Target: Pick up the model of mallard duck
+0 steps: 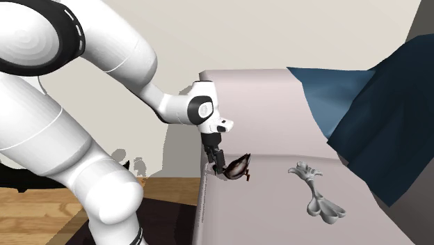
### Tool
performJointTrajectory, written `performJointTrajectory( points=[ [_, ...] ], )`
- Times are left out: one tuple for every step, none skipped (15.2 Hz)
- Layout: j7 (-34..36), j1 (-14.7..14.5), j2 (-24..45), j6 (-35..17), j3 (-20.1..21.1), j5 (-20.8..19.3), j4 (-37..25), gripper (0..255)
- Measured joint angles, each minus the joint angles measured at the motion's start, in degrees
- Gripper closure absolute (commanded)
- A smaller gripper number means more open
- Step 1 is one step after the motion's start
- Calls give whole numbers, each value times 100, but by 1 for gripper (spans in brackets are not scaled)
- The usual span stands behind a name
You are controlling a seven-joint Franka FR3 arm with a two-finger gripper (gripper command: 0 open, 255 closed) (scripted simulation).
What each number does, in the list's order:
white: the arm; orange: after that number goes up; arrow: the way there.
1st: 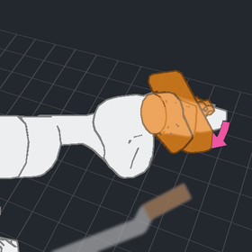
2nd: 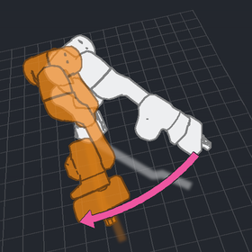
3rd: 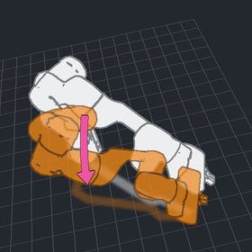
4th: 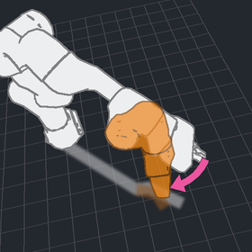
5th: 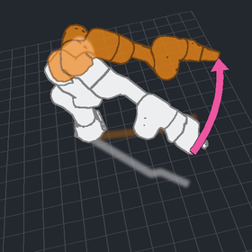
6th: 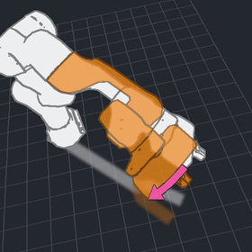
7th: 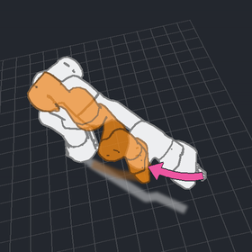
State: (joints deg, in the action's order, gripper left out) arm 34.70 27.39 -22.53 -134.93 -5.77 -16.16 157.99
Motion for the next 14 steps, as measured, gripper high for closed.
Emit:
performJointTrajectory(
  points=[
    [10, 11, 63, -84, -8, -19, 19, 0],
    [16, 15, 78, -115, -9, -27, 34, 255],
    [19, 17, 83, -129, -10, -30, 42, 255],
    [20, 18, 86, -136, -10, -32, 46, 255],
    [21, 18, 87, -139, -10, -32, 48, 255],
    [22, 18, 87, -140, -10, -32, 48, 255],
    [22, 18, 87, -142, -9, -32, 48, 255],
    [22, 17, 87, -143, -9, -32, 47, 255],
    [22, 17, 87, -143, -8, -32, 47, 255],
    [22, 17, 87, -143, -8, -32, 47, 255],
    [22, 17, 87, -144, -8, -32, 47, 255],
    [21, 17, 87, -143, -8, -32, 47, 255],
    [8, 17, 49, -99, -11, -26, 42, 255],
    [-6, 8, -9, -18, -7, -8, 18, 255]
  ],
)
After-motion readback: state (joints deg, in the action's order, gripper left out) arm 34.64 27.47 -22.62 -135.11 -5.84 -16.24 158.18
